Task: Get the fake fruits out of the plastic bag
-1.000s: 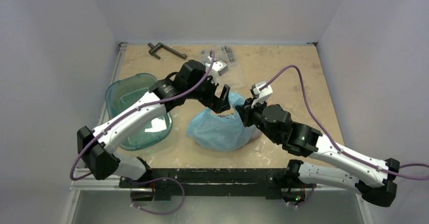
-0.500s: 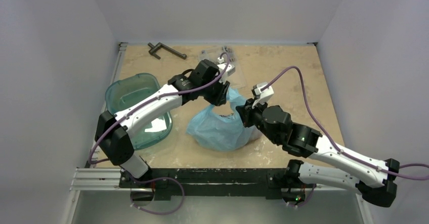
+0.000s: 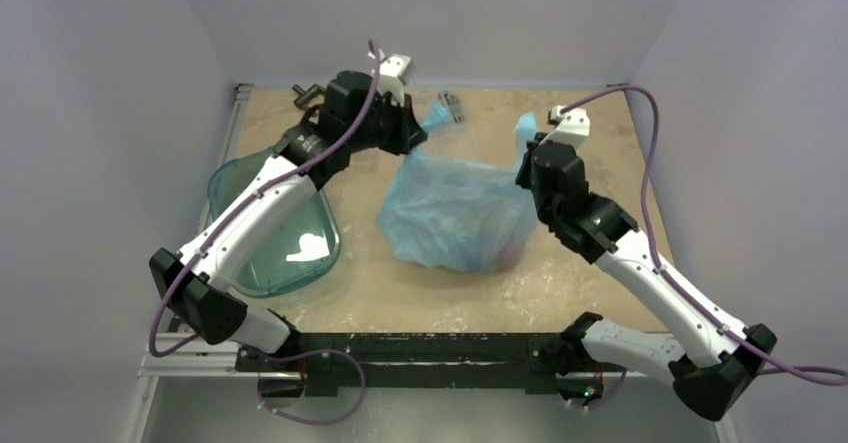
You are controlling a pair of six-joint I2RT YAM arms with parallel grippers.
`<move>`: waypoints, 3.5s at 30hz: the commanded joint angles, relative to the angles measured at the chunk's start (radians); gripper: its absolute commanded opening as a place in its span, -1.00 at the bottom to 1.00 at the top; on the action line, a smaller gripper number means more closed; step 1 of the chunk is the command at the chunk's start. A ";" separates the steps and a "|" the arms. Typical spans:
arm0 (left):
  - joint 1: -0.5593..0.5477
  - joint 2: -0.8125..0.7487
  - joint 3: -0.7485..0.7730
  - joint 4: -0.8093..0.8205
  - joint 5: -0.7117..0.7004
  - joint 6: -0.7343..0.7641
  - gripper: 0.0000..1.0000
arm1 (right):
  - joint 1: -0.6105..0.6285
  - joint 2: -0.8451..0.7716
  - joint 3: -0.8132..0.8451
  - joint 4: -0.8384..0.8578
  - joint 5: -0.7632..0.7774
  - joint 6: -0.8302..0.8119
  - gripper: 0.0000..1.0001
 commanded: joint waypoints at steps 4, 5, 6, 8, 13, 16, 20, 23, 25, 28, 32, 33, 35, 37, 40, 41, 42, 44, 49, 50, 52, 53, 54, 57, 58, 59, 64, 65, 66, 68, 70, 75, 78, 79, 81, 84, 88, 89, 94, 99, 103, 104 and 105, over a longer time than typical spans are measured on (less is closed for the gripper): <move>0.097 0.043 0.271 0.067 0.208 -0.087 -1.00 | -0.129 0.125 0.318 0.043 -0.049 -0.139 -1.00; 0.097 0.042 0.287 0.065 0.221 -0.083 -1.00 | -0.133 0.133 0.331 0.052 -0.056 -0.141 -1.00; 0.098 0.037 0.291 0.067 0.238 -0.079 -1.00 | -0.133 0.140 0.335 0.059 -0.074 -0.143 -1.00; 0.098 0.018 0.264 0.074 0.257 -0.077 -1.00 | -0.134 0.138 0.317 0.064 -0.112 -0.133 -1.00; 0.097 -0.095 -0.028 0.153 0.305 -0.109 -1.00 | -0.133 0.083 0.114 0.072 -0.197 -0.057 -0.93; 0.096 -0.166 -0.266 0.247 0.346 -0.162 -1.00 | -0.132 0.046 -0.049 0.081 -0.293 0.008 -0.59; 0.092 -0.267 -0.550 0.373 0.390 -0.268 -1.00 | -0.132 -0.010 -0.199 0.040 -0.403 0.046 -0.09; 0.069 -0.335 -0.652 0.427 0.409 -0.317 -1.00 | -0.133 -0.066 -0.254 -0.005 -0.491 0.056 0.36; 0.049 -0.372 -0.674 0.411 0.399 -0.318 -1.00 | -0.133 -0.109 -0.268 -0.045 -0.522 0.105 0.62; 0.029 -0.406 -0.688 0.390 0.394 -0.316 -1.00 | -0.133 -0.166 -0.258 -0.093 -0.577 0.174 0.96; 0.014 -0.437 -0.700 0.374 0.402 -0.313 -0.86 | -0.132 -0.198 -0.222 -0.161 -0.675 0.256 0.98; 0.011 -0.444 -0.702 0.368 0.403 -0.312 -0.85 | -0.133 -0.204 -0.220 -0.185 -0.679 0.284 0.98; 0.006 -0.452 -0.701 0.355 0.399 -0.310 -0.84 | -0.133 -0.227 -0.234 -0.204 -0.745 0.348 0.98; -0.001 -0.459 -0.708 0.349 0.397 -0.308 -0.84 | -0.133 -0.262 -0.274 -0.185 -0.796 0.429 0.98; -0.016 -0.463 -0.717 0.351 0.400 -0.311 -0.84 | -0.132 -0.320 -0.356 -0.083 -0.846 0.542 0.98; -0.024 -0.464 -0.720 0.354 0.399 -0.315 -0.84 | -0.131 -0.331 -0.382 -0.050 -0.851 0.566 0.98; -0.035 -0.463 -0.724 0.359 0.396 -0.318 -0.85 | -0.131 -0.335 -0.404 -0.030 -0.845 0.589 0.98; -0.060 -0.462 -0.730 0.366 0.384 -0.323 -0.85 | -0.131 -0.327 -0.458 0.023 -0.836 0.626 0.95; -0.091 -0.485 -0.750 0.362 0.370 -0.327 -0.76 | -0.132 -0.283 -0.590 0.207 -0.866 0.658 0.66; -0.093 -0.491 -0.758 0.355 0.367 -0.327 -0.75 | -0.131 -0.278 -0.606 0.241 -0.863 0.665 0.63; -0.096 -0.508 -0.776 0.344 0.362 -0.329 -0.75 | -0.131 -0.277 -0.622 0.271 -0.866 0.666 0.58; -0.100 -0.516 -0.786 0.341 0.361 -0.331 -0.74 | -0.131 -0.283 -0.626 0.266 -0.859 0.663 0.57; -0.105 -0.522 -0.797 0.340 0.361 -0.335 -0.73 | -0.131 -0.293 -0.629 0.256 -0.846 0.659 0.53; -0.117 -0.542 -0.827 0.330 0.376 -0.330 -0.57 | -0.131 -0.328 -0.649 0.245 -0.822 0.651 0.31; -0.118 -0.543 -0.828 0.316 0.376 -0.325 -0.52 | -0.131 -0.338 -0.657 0.283 -0.850 0.644 0.33; -0.119 -0.544 -0.827 0.301 0.377 -0.321 -0.48 | -0.131 -0.350 -0.662 0.326 -0.880 0.641 0.35; -0.125 -0.537 -0.807 0.272 0.401 -0.308 -0.33 | -0.131 -0.371 -0.655 0.388 -0.878 0.646 0.44; -0.126 -0.534 -0.797 0.265 0.402 -0.304 -0.27 | -0.132 -0.362 -0.656 0.391 -0.879 0.651 0.43; -0.127 -0.533 -0.783 0.254 0.404 -0.299 -0.20 | -0.132 -0.347 -0.656 0.426 -0.885 0.656 0.41; -0.128 -0.539 -0.756 0.239 0.405 -0.294 0.00 | -0.131 -0.305 -0.659 0.482 -0.924 0.660 0.36; -0.128 -0.546 -0.717 0.210 0.398 -0.279 0.15 | -0.131 -0.255 -0.659 0.523 -0.959 0.652 0.15; -0.128 -0.534 -0.531 0.035 0.326 -0.179 0.38 | -0.126 -0.237 -0.674 0.520 -0.970 0.624 -0.41; -0.126 -0.499 -0.416 -0.042 0.262 -0.120 0.53 | -0.126 -0.254 -0.693 0.516 -0.977 0.615 -0.68; -0.126 -0.476 -0.375 -0.068 0.242 -0.103 0.56 | -0.127 -0.260 -0.699 0.513 -0.979 0.612 -0.76; -0.126 -0.410 -0.298 -0.101 0.225 -0.065 0.60 | -0.127 -0.276 -0.709 0.510 -0.984 0.606 -0.92; -0.126 -0.293 -0.209 -0.131 0.228 -0.005 0.64 | -0.126 -0.303 -0.718 0.511 -0.980 0.605 -1.00; -0.126 -0.125 -0.134 -0.181 0.245 0.056 0.61 | -0.126 -0.327 -0.709 0.496 -0.968 0.600 -1.00; -0.126 -0.094 -0.132 -0.181 0.255 0.064 0.58 | -0.127 -0.330 -0.706 0.489 -0.964 0.600 -1.00; -0.129 -0.069 -0.259 -0.058 0.247 0.035 0.49 | -0.126 -0.338 -0.699 0.486 -0.965 0.604 -1.00; -0.140 0.003 -0.295 -0.009 0.235 0.019 0.49 | -0.127 -0.337 -0.697 0.481 -0.967 0.601 -1.00; -0.155 0.052 -0.290 0.027 0.252 0.019 0.49 | -0.127 -0.336 -0.697 0.479 -0.968 0.602 -1.00; -0.159 0.053 -0.287 0.023 0.245 0.024 0.47 | -0.126 -0.339 -0.695 0.475 -0.966 0.603 -1.00; -0.159 0.037 -0.300 0.034 0.233 0.018 0.48 | -0.127 -0.348 -0.694 0.468 -0.962 0.604 -1.00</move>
